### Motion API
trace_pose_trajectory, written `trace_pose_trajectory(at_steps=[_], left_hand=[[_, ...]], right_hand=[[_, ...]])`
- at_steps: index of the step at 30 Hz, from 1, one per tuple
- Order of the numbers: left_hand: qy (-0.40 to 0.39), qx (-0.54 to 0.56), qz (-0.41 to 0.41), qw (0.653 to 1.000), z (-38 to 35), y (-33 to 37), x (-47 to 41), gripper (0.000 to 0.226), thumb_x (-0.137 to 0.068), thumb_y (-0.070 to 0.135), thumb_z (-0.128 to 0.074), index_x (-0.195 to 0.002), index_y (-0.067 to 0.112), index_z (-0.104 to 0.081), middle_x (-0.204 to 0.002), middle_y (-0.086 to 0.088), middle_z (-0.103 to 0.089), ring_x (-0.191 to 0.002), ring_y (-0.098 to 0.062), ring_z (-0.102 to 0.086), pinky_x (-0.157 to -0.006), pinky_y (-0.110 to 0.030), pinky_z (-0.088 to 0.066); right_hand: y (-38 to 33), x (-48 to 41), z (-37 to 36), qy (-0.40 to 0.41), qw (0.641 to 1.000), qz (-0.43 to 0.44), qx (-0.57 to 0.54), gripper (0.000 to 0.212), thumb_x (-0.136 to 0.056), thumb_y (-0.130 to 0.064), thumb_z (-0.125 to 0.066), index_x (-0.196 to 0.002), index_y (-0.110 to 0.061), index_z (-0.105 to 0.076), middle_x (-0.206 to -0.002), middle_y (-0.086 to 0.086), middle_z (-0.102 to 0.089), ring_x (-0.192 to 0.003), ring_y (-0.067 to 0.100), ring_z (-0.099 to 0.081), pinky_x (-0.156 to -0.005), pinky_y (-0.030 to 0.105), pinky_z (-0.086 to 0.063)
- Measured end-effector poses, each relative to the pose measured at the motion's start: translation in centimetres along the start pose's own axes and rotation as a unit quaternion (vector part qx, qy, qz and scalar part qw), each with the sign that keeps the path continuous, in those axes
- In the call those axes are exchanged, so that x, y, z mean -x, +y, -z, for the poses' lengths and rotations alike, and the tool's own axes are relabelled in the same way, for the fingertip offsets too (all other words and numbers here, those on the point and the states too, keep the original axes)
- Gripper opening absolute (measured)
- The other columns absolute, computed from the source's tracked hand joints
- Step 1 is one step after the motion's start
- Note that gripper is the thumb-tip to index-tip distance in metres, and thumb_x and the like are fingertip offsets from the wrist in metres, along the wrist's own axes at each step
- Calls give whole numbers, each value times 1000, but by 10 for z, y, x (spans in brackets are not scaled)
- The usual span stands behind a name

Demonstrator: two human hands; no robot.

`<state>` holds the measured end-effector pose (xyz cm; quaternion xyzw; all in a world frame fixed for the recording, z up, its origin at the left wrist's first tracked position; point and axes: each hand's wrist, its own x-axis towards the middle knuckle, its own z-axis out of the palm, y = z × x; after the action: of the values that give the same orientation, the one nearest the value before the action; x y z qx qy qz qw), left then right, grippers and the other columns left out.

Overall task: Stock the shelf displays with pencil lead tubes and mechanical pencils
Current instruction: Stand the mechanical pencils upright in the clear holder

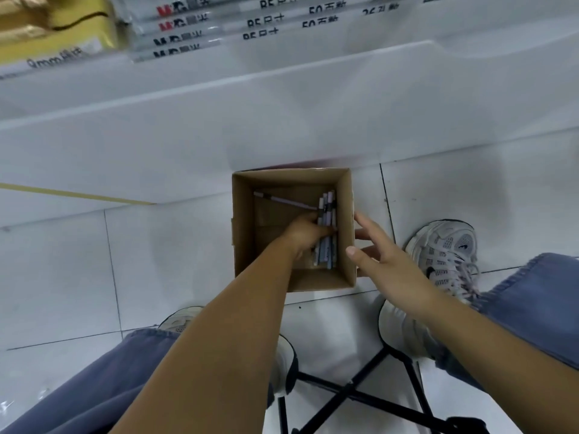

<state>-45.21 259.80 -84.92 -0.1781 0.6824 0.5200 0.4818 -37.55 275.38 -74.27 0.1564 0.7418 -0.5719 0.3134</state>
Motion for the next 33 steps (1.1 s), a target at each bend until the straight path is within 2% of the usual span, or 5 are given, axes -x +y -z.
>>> trace_pose_trajectory(at_steps=[5, 15, 24, 28, 33], left_hand=[[-29, 27, 14, 999, 1, 4, 2, 17, -94, 18, -63, -111, 21, -64, -107, -2, -70, -106, -22, -66, -93, -36, -52], [-26, 96, -28, 995, 22, 20, 49, 16, -103, 27, -50, -110, 17, -61, -96, -2, -74, -90, -14, -72, -88, -34, -56], [239, 68, -182, 951, 65, 31, 153, 21, -99, 35, -57, -84, 20, -57, -60, 6, -58, -54, -7, -55, -57, -21, -52], [337, 116, -175, 918, 86, 7, 182, 22, -93, 34, -65, -81, 18, -57, -57, 2, -53, -48, -11, -47, -49, -25, -45], [251, 212, -120, 937, 89, -28, 176, 21, -83, 24, -80, -89, 13, -63, -55, 4, -51, -46, -9, -42, -46, -22, -42]], right_hand=[[0, 1, 0, 0, 1000, -3, -11, 57, -98, -31, -51, -143, -53, -24, -126, -18, -46, -104, 7, -58, -72, 14, -53], [-5, 1, -2, 13, 1000, -15, -24, 55, -97, -27, -54, -140, -52, -30, -122, -16, -49, -101, 9, -61, -75, 22, -56], [-32, 3, -13, 257, 956, 141, -11, 29, -88, -13, -65, -94, -41, -62, -90, -13, -63, -73, -6, -56, -69, 8, -42], [-54, -16, -40, 178, 970, 161, 35, 22, -92, -19, -61, -93, -41, -61, -90, -16, -64, -83, -2, -60, -76, 17, -50], [-39, -60, -73, 93, 978, 79, 171, 24, -95, -23, -58, -120, -25, -59, -116, -7, -61, -106, 11, -58, -88, 24, -44]])
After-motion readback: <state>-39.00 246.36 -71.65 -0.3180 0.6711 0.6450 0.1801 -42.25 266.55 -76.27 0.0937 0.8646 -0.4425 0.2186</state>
